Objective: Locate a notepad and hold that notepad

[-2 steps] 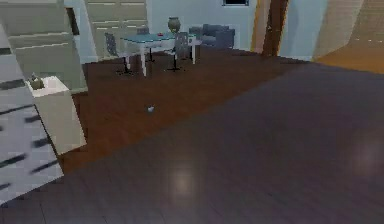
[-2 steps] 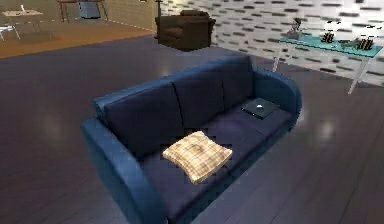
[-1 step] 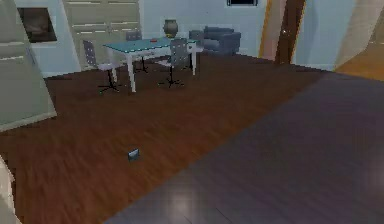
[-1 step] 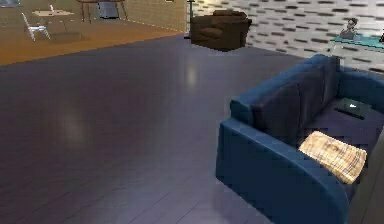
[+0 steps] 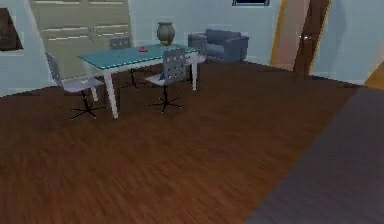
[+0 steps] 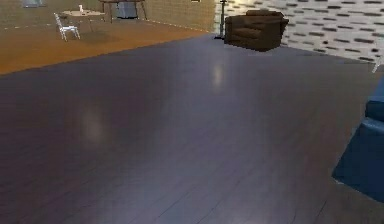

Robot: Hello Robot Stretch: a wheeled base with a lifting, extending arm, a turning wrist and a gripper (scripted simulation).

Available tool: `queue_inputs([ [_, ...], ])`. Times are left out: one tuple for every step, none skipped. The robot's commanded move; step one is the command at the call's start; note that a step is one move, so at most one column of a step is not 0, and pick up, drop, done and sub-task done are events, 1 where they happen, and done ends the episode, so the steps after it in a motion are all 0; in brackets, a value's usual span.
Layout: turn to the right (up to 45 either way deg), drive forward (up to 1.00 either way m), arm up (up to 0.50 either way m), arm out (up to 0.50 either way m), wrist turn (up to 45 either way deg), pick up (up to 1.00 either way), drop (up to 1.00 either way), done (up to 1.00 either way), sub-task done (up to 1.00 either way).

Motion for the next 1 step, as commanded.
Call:
queue_inputs([
  [9.0, 0.0, 0.0, 0.0, 0.0, 0.0, 0.0, 0.0, 0.0],
])
